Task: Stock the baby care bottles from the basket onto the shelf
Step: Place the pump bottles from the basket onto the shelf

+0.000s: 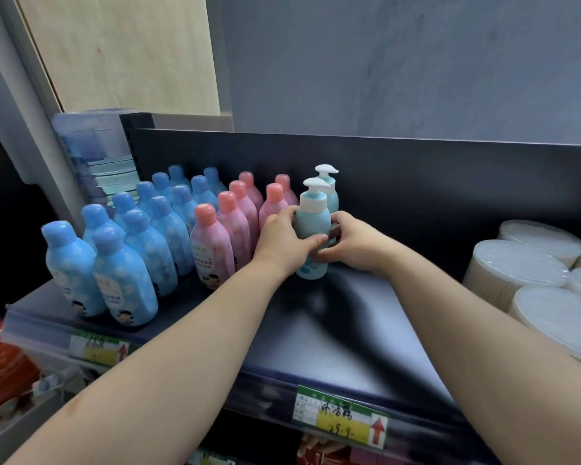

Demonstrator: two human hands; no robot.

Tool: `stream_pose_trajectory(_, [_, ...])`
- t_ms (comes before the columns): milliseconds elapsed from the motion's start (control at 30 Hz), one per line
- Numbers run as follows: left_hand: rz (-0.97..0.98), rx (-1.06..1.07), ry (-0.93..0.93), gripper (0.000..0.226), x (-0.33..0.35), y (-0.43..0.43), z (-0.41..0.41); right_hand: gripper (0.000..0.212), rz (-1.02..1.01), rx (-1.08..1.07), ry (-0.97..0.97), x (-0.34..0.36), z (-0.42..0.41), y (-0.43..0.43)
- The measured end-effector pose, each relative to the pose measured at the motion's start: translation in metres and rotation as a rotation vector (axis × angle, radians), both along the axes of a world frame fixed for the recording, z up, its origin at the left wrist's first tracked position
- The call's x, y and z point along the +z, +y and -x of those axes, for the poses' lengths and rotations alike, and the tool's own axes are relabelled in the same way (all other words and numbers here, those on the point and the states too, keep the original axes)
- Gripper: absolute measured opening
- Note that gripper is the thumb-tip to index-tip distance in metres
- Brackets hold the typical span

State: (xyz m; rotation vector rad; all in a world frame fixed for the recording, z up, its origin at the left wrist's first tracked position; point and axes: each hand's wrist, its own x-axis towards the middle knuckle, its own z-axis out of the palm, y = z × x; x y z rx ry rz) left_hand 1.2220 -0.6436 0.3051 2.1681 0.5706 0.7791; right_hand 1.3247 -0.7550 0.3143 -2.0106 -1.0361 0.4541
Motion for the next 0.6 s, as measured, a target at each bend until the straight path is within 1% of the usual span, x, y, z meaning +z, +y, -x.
stream_pose_trajectory(67, [0.025,-0.004,0.011,0.055,0.000,-0.002,0.001,0.056,-0.034,-0.082,-0.097,-0.007,0.007,0.008])
stream_pose_trajectory(200, [0.007,-0.005,0.026,0.053,-0.003,-0.002,0.017,0.056,-0.032,-0.163,-0.206,-0.013,0.004,0.018])
stream_pose_trajectory(400, [-0.007,-0.049,0.124,0.052,-0.018,0.006,0.042,0.059,-0.046,-0.221,-0.205,-0.012,0.007,0.023])
stream_pose_trajectory(467, [0.003,-0.075,0.138,0.048,-0.018,0.005,0.047,0.055,-0.045,-0.250,-0.207,-0.013,0.012,0.026])
stream_pose_trajectory(600, [0.030,-0.080,0.124,0.051,-0.017,0.001,0.061,0.051,-0.059,-0.326,-0.199,-0.015,0.021,0.031])
